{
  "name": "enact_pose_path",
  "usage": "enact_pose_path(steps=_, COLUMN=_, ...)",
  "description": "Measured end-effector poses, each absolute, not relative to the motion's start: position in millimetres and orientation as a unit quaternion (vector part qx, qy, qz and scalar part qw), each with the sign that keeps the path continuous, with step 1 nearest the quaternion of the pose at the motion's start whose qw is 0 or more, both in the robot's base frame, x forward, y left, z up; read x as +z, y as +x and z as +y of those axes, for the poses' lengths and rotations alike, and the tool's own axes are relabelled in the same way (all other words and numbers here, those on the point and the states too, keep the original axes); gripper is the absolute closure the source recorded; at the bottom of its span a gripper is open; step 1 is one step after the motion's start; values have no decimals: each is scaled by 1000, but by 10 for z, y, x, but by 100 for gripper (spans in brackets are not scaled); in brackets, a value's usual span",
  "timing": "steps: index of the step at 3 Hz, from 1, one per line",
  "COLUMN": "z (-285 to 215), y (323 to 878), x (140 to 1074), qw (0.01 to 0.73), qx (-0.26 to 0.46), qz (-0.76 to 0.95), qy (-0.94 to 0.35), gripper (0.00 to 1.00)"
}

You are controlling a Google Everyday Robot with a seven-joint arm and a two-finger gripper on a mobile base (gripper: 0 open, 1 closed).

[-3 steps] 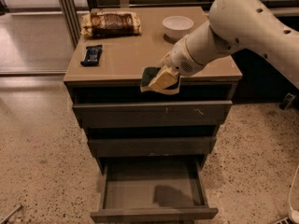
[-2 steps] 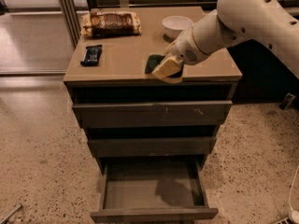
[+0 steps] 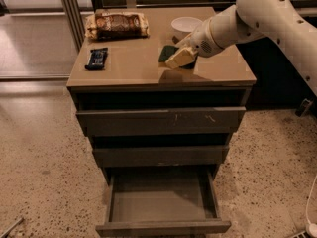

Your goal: Pick sponge from bottom drawer and place on counter

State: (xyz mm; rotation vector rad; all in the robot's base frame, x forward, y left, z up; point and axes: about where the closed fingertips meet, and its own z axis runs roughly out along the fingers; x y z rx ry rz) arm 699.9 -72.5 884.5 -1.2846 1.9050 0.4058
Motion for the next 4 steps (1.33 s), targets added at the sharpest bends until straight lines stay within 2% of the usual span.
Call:
enact_pose_path(steps=2, z=-765, y=7434, x=8609, qw=387, qx=202, qz=763, qy=-477, gripper=100)
enact_pose_path(steps=4, z=-685, y=7623, x=8361, qw=365, qx=231, qz=771, qy=-469, gripper=100)
